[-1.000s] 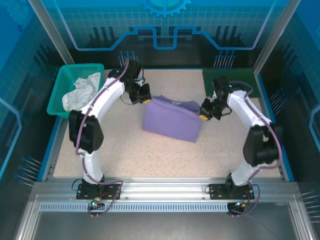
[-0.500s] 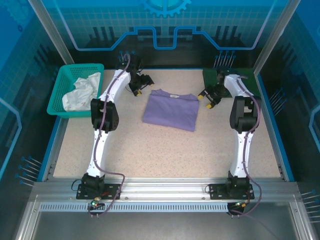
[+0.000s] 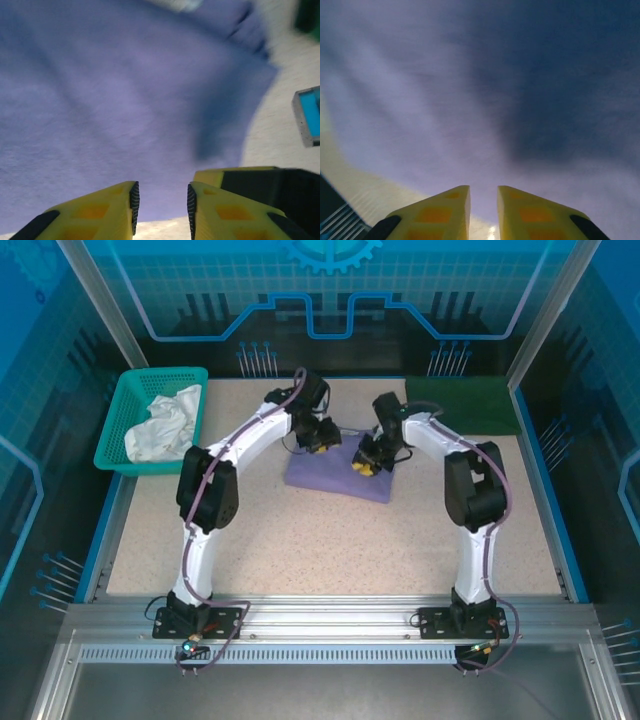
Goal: Fold and stack the t-shirts
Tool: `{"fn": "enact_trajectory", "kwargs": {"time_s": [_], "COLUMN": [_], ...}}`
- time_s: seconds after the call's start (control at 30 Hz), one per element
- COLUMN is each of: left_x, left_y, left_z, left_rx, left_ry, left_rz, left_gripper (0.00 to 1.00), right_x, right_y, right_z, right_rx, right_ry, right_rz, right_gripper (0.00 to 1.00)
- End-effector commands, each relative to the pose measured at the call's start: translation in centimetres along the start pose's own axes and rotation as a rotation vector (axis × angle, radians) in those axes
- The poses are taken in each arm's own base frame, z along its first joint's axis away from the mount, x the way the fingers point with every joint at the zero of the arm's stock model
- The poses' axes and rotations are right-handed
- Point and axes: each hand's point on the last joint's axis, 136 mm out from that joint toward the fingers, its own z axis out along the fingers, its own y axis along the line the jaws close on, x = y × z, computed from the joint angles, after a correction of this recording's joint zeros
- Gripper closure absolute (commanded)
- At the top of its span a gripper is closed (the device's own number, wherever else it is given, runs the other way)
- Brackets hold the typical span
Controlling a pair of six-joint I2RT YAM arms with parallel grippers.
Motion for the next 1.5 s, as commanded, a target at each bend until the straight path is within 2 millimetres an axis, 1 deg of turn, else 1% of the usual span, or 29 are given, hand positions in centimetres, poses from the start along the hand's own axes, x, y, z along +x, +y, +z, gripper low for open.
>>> {"fn": "enact_trajectory", "kwargs": {"time_s": [0.0,0.07,0.13,0.17,0.27,0.33,0.43,0.5,0.53,0.57,0.6,0.67,0.73,0.8,0.87,0.93,0.97,1.0,1.03,1.07,1.1,1.13,1.17,1.2,1.23,1.27,1.3,1.37,1.47], "left_x": [3.3,6.2,9.4,11.0,16.1,19.2,22.9,24.4,24.6,24.4,23.7,21.5,18.1,15.1,12.2,9.7,8.8,7.9,7.1,6.4,5.7,5.1,4.6,4.2,4.0,3.8,3.6,3.3,3.2], "left_y": [6.3,8.8,11.0,11.8,13.6,14.3,14.6,14.3,14.1,14.0,13.8,13.1,12.3,11.4,10.9,10.6,10.6,10.5,10.4,10.4,10.5,10.4,10.5,10.6,10.7,11.0,11.3,11.9,12.1], "left_z": [3.6,4.1,3.7,3.3,1.2,-0.5,-3.0,-4.7,-5.7,-6.6,-7.6,-9.5,-10.9,-11.3,-10.8,-9.5,-8.7,-8.0,-7.2,-6.7,-6.1,-5.6,-5.0,-4.3,-3.7,-3.2,-2.7,-2.1,-1.4], "left_rx": [-0.133,-0.181,-0.208,-0.212,-0.223,-0.226,-0.214,-0.197,-0.195,-0.197,-0.205,-0.206,-0.159,-0.072,-0.002,0.061,0.085,0.11,0.128,0.136,0.142,0.147,0.146,0.147,0.15,0.144,0.134,0.122,0.126], "left_ry": [0.146,0.211,0.264,0.287,0.364,0.398,0.433,0.433,0.42,0.399,0.361,0.26,0.157,0.099,0.061,0.056,0.059,0.063,0.063,0.06,0.061,0.062,0.07,0.081,0.093,0.099,0.1,0.088,0.08], "left_rz": [-0.006,-0.003,-0.007,-0.01,-0.013,-0.024,-0.034,-0.022,-0.018,-0.015,-0.002,0.019,-0.018,-0.058,-0.076,-0.09,-0.097,-0.097,-0.093,-0.089,-0.078,-0.062,-0.049,-0.045,-0.038,-0.035,-0.032,-0.031,-0.036], "left_gripper": [0.66,0.67,0.67,0.67,0.67,0.67,0.67,0.66,0.65,0.62,0.6,0.56,0.53,0.48,0.44,0.41,0.4,0.4,0.39,0.39,0.39,0.39,0.4,0.4,0.41,0.41,0.41,0.41,0.41], "right_x": [1.2,2.6,4.6,5.6,9.5,12.6,16.3,17.7,18.2,18.6,18.9,18.6,17.2,14.7,11.4,8.0,6.8,5.6,4.4,3.5,2.7,2.2,1.5,1.1,0.6,0.4,0.0,-0.5,-0.8], "right_y": [-2.1,-3.2,-4.5,-4.9,-6.7,-7.8,-8.9,-8.9,-8.5,-7.9,-6.8,-4.9,-2.9,-2.0,-1.8,-2.6,-3.4,-4.4,-5.1,-5.5,-5.8,-5.8,-5.4,-5.0,-4.4,-4.1,-4.0,-4.4,-4.9], "right_z": [2.4,3.2,3.8,4.0,4.5,4.5,3.9,2.9,2.2,1.5,0.5,-1.6,-4.0,-6.1,-8.0,-9.3,-9.6,-9.8,-10.1,-10.2,-10.2,-9.8,-9.6,-9.0,-8.5,-7.8,-7.2,-5.9,-4.7], "right_rx": [0.035,0.051,0.066,0.069,0.09,0.098,0.114,0.121,0.108,0.084,0.041,-0.024,-0.095,-0.145,-0.223,-0.271,-0.264,-0.237,-0.223,-0.223,-0.235,-0.272,-0.314,-0.365,-0.392,-0.384,-0.331,-0.222,-0.19], "right_ry": [0.044,0.067,0.1,0.118,0.196,0.255,0.313,0.327,0.328,0.324,0.307,0.24,0.14,0.022,-0.116,-0.283,-0.35,-0.408,-0.449,-0.459,-0.438,-0.392,-0.356,-0.305,-0.267,-0.234,-0.22,-0.211,-0.188], "right_rz": [0.032,0.023,-0.003,-0.024,-0.096,-0.155,-0.25,-0.311,-0.34,-0.367,-0.396,-0.443,-0.489,-0.496,-0.461,-0.449,-0.457,-0.454,-0.454,-0.462,-0.462,-0.466,-0.462,-0.45,-0.448,-0.455,-0.467,-0.505,-0.482], "right_gripper": [0.8,0.81,0.82,0.81,0.81,0.81,0.78,0.73,0.69,0.64,0.58,0.49,0.46,0.45,0.41,0.32,0.27,0.2,0.17,0.18,0.2,0.26,0.32,0.38,0.39,0.37,0.37,0.36,0.37]}}
